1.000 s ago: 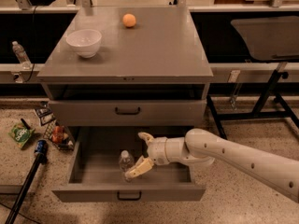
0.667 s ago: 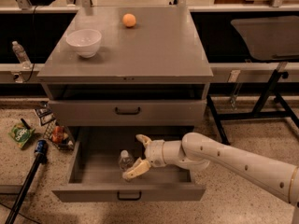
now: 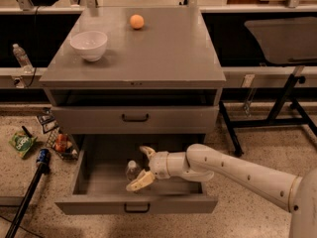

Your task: Pick water bottle from middle drawer and place on counter

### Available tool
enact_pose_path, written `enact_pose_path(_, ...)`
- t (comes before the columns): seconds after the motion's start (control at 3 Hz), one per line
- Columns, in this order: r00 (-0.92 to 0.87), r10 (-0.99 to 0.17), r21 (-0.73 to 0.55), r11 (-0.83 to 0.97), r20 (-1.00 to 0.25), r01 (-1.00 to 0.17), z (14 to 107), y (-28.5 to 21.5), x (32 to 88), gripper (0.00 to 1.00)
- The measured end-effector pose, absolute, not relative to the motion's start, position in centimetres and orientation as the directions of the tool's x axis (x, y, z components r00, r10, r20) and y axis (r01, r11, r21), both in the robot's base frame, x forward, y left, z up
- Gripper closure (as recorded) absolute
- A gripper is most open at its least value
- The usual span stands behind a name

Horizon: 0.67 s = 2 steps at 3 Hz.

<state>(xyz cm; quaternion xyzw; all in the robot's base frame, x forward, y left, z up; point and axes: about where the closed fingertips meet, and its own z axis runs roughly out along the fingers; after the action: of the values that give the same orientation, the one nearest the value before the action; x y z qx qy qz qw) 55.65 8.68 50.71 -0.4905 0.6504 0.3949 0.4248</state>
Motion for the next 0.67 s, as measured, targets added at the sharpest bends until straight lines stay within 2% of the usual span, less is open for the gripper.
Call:
enact_pose_path(0.33,-0.149,-0.306,0.097,0.18,-0.94,-0.979,49.1,9.3,56.1,0.18)
enact_pose_path(0.67,-0.142,-0.3,0.097,0.159,-0.943,-0.983,47.8,9.8,56.7,0.42)
